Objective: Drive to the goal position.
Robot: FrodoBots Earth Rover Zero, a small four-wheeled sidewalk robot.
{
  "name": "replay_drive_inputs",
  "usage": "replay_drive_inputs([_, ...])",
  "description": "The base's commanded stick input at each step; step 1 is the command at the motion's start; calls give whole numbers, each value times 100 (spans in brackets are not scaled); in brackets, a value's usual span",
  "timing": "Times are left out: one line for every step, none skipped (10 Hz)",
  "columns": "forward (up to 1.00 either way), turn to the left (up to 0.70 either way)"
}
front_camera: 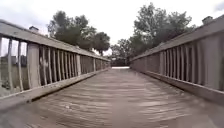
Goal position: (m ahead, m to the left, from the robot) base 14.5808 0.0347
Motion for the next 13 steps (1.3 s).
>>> replay_drive_inputs([70, 0])
replay_drive_inputs([70, 0])
replay_drive_inputs([70, 0])
replay_drive_inputs([70, 0])
replay_drive_inputs([70, 0])
replay_drive_inputs([70, 0])
replay_drive_inputs([70, 0])
replay_drive_inputs([70, 0])
replay_drive_inputs([70, 0])
replay_drive_inputs([70, 0])
replay_drive_inputs([70, 0])
replay_drive_inputs([70, 0])
replay_drive_inputs([70, 0])
